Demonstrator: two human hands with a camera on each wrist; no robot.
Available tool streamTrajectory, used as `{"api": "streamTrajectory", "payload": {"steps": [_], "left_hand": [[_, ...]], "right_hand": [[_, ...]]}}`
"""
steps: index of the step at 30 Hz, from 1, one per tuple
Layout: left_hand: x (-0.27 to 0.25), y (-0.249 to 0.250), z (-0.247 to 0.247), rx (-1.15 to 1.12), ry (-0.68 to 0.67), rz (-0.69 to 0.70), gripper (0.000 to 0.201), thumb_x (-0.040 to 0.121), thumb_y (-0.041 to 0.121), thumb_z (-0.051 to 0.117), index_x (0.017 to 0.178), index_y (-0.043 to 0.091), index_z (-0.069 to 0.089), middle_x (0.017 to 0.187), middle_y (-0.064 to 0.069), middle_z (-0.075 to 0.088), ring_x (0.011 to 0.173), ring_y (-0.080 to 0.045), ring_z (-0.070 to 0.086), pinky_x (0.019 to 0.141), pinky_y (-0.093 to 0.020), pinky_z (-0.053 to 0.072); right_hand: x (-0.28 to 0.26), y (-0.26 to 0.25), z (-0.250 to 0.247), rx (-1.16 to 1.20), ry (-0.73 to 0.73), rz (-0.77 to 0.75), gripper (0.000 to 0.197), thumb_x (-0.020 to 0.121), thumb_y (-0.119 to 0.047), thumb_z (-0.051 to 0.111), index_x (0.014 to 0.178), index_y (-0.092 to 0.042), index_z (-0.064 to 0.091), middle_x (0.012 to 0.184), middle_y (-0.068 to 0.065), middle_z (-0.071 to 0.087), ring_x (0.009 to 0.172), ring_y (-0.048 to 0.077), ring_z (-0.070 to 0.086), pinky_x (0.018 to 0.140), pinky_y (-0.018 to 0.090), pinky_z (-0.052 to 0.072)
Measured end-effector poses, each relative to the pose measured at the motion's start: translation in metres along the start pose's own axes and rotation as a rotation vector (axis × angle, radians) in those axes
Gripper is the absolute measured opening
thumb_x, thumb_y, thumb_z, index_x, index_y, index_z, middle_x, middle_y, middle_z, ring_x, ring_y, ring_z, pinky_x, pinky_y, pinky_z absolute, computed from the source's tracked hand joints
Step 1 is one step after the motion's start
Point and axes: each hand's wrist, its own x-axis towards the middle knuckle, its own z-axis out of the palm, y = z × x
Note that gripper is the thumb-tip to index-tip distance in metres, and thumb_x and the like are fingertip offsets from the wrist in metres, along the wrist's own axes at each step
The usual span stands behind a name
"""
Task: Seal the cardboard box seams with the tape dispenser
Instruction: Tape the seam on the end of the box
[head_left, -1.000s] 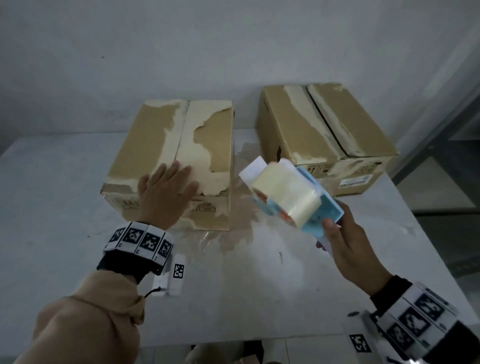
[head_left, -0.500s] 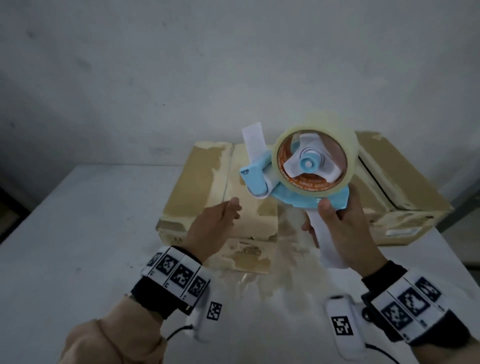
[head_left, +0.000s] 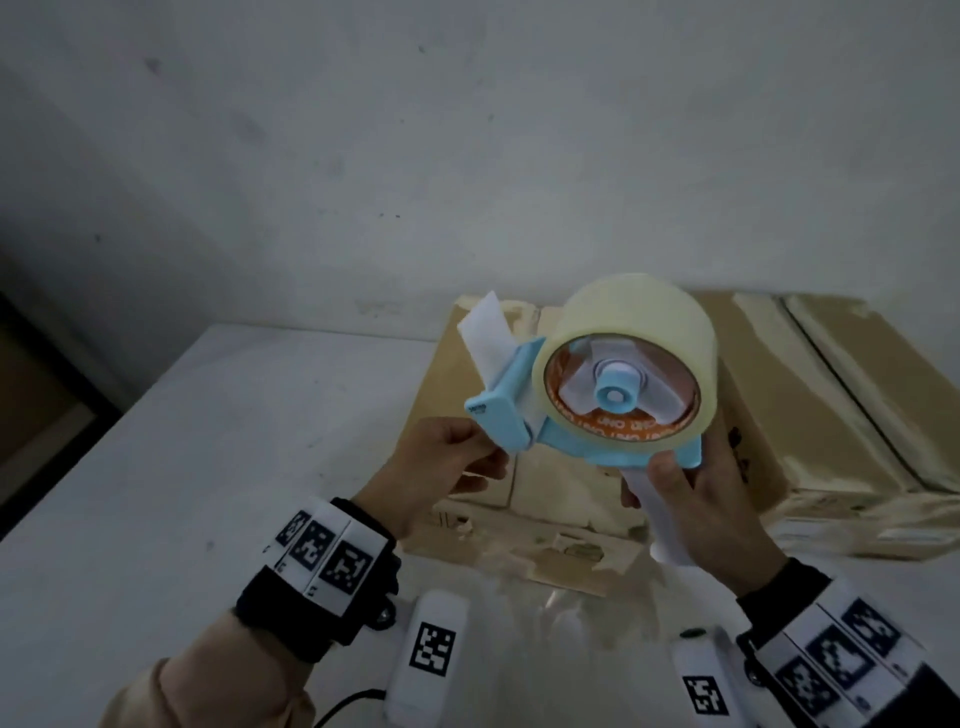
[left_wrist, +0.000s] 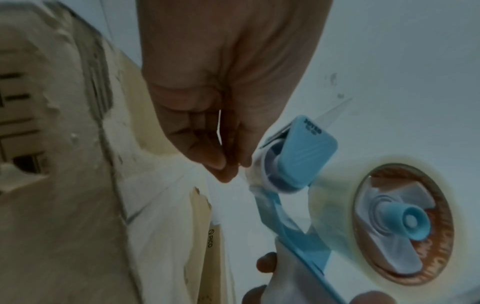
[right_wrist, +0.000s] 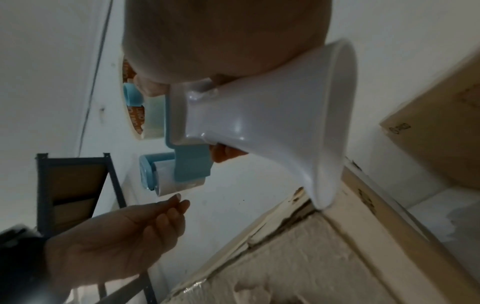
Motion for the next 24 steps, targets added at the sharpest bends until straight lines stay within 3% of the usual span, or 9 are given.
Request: {"api": "streamTrajectory", "payload": {"steps": [4,8,10,15,19,22,24], "left_hand": [[-0.002,0.001,-0.019,-0.02,-0.036,-0.056,0.022,0.091,0.005,0.052,0.076,0.012,0.066,0.055,0.005,0.062,0.048,-0.001,0.057,0.05,-0.012,0.049],[-0.005,0.001,-0.027,-0.033,-0.01,-0.087,0.025,0.091,0.005,0.049,0.074,0.013,0.065,0.049,0.006,0.063,0.045,0.0,0.058,0.049,-0.012,0.049],[-0.006,0.001,-0.027,-0.078,-0.009,-0.112,0.026,0.093,0.007,0.048,0.074,0.013,0.064,0.048,0.006,0.062,0.044,0.001,0.057,0.046,-0.01,0.047],[-0.007,-0.001,-0.032,-0.188,0.069,-0.145,0.032,0.094,0.005,0.044,0.068,0.01,0.062,0.046,0.003,0.058,0.039,-0.001,0.053,0.041,-0.011,0.044],[-0.009,-0.002,-0.043,-0.084,0.133,-0.113,0.027,0.091,0.001,0.049,0.068,0.008,0.061,0.051,0.003,0.061,0.041,0.002,0.054,0.043,-0.01,0.045],[-0.009,-0.007,-0.047,0.009,0.136,-0.11,0.02,0.089,0.0,0.052,0.073,0.005,0.064,0.064,-0.003,0.062,0.045,0.003,0.055,0.047,-0.009,0.046],[-0.008,-0.011,-0.055,0.039,0.18,-0.103,0.022,0.088,0.0,0.054,0.069,0.006,0.063,0.057,-0.001,0.061,0.044,0.001,0.053,0.047,-0.009,0.046]], "right_hand": [[0.008,-0.005,0.007,-0.015,-0.083,-0.053,0.075,0.08,-0.061,0.054,0.129,-0.009,0.031,0.105,-0.001,0.057,0.081,0.006,0.061,0.066,0.02,0.053],[0.01,-0.005,0.012,0.055,-0.151,-0.074,0.086,0.083,-0.055,0.054,0.132,0.009,0.024,0.112,0.018,0.052,0.089,0.008,0.059,0.072,0.019,0.051],[0.012,-0.004,0.013,0.101,-0.163,-0.057,0.086,0.083,-0.054,0.056,0.131,0.01,0.024,0.112,0.016,0.052,0.093,0.008,0.059,0.076,0.021,0.05],[0.014,-0.012,0.017,0.089,-0.163,-0.081,0.061,0.085,-0.047,0.056,0.13,-0.017,0.028,0.122,-0.015,0.051,0.11,0.004,0.054,0.084,0.017,0.048],[0.015,-0.016,0.019,0.044,-0.208,-0.068,0.051,0.083,-0.05,0.057,0.126,-0.038,0.034,0.114,-0.018,0.051,0.096,0.001,0.057,0.074,0.016,0.05],[0.018,-0.019,0.021,-0.014,-0.269,-0.046,0.052,0.081,-0.055,0.057,0.125,-0.046,0.032,0.116,-0.024,0.05,0.103,0.005,0.055,0.081,0.02,0.05],[0.02,-0.019,0.017,-0.063,-0.291,-0.048,0.052,0.08,-0.058,0.057,0.124,-0.049,0.031,0.114,-0.026,0.05,0.102,0.004,0.055,0.081,0.02,0.05]]}}
